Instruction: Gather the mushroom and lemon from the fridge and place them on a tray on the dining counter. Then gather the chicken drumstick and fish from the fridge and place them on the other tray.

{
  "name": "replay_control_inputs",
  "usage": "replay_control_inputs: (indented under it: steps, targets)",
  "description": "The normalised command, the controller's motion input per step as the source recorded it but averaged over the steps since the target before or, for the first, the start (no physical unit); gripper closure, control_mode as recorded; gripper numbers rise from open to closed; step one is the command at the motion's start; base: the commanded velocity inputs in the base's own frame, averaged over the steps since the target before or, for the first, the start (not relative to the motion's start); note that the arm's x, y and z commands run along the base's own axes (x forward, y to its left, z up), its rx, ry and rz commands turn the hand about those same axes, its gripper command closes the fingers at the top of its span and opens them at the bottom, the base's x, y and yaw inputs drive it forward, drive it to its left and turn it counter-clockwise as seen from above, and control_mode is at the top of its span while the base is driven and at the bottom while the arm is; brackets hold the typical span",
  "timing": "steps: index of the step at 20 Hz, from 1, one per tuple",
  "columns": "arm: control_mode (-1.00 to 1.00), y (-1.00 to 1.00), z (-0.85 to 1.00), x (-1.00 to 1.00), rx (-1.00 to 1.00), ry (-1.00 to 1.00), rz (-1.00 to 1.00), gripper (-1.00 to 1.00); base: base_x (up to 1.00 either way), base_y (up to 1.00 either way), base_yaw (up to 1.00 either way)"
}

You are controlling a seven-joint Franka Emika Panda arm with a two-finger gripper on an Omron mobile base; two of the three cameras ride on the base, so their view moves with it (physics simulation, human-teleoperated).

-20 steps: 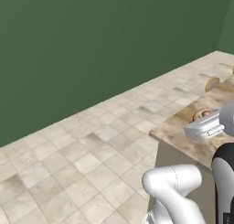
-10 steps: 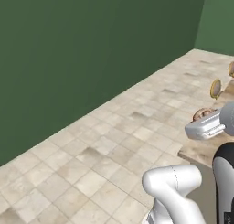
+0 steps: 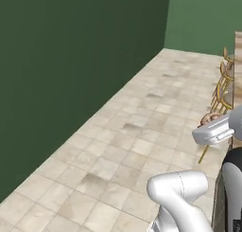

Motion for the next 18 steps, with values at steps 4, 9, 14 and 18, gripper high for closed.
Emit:
replay_control_inputs:
  steps: [4,9,14,18]
  targets:
    - [1.00,0.00,0.00,0.00,0.00,0.00,0.00,1.00,0.75,0.75,-0.45]
    - [1.00,0.00,0.00,0.00,0.00,0.00,0.00,1.00,0.69,0.76,-0.46]
    - [1.00,0.00,0.00,0.00,0.00,0.00,0.00,1.00,0.79,0.64,-0.50]
    - [1.00,0.00,0.00,0.00,0.00,0.00,0.00,1.00,0.81,0.55,-0.54]
